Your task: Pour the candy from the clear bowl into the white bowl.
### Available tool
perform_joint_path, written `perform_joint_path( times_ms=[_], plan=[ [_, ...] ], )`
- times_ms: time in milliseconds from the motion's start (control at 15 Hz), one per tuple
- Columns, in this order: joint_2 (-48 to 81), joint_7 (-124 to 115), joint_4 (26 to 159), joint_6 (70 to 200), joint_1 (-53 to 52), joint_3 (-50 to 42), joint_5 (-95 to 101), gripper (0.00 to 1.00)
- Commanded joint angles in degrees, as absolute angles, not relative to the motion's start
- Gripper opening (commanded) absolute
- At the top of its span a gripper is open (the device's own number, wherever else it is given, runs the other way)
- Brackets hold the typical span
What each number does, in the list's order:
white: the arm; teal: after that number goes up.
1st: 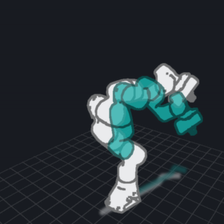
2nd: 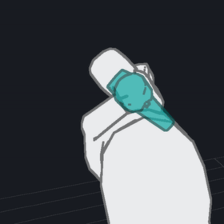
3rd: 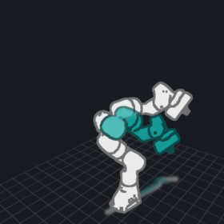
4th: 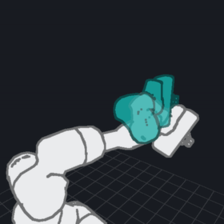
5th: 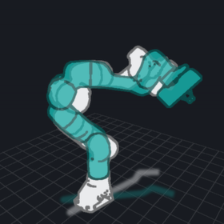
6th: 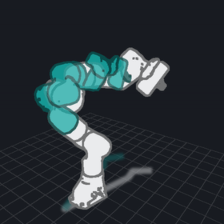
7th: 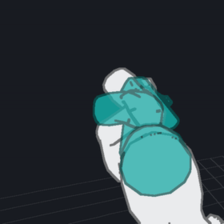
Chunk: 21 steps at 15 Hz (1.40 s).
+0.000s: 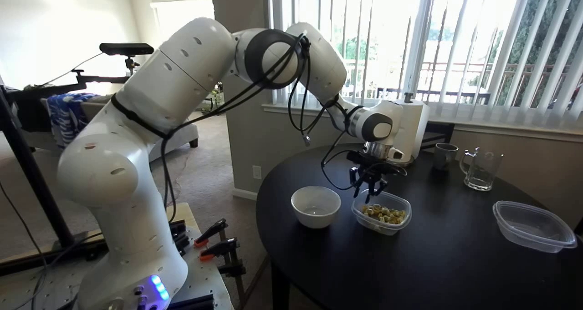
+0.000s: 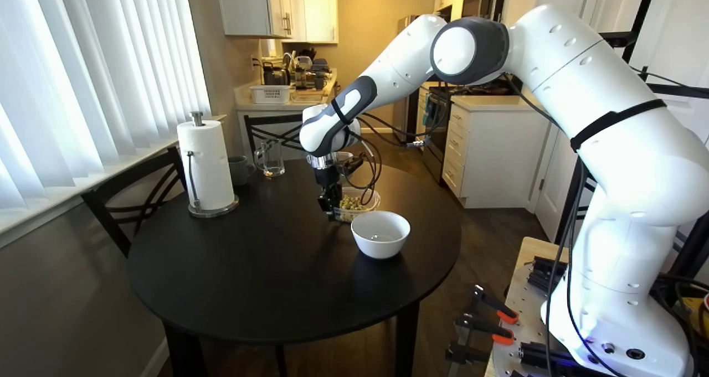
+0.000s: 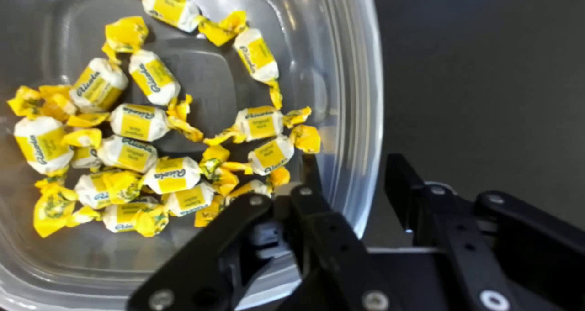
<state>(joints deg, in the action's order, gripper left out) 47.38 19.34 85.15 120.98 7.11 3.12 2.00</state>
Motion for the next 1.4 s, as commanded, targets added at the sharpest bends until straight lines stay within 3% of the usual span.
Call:
perform_joint_path(
  times_ms=[0, 133, 333, 467, 1000, 1333],
  plan=[
    [43.7, 15.5, 91.0, 125.8, 6.8, 2.9, 0.3, 0.15],
    [42.7, 13.4, 92.8, 128.1, 6.1, 2.2, 1.2, 0.04],
    [41.1, 10.5, 94.5, 129.6, 4.6, 0.7, 2.8, 0.05],
    [39.6, 8.5, 95.6, 130.2, 3.4, -0.8, 4.2, 0.0],
    [28.7, -3.3, 104.0, 127.1, -1.9, -6.1, 11.3, 0.03],
    [21.8, -2.2, 110.6, 118.1, -2.4, -4.0, 11.3, 0.03]
  ],
)
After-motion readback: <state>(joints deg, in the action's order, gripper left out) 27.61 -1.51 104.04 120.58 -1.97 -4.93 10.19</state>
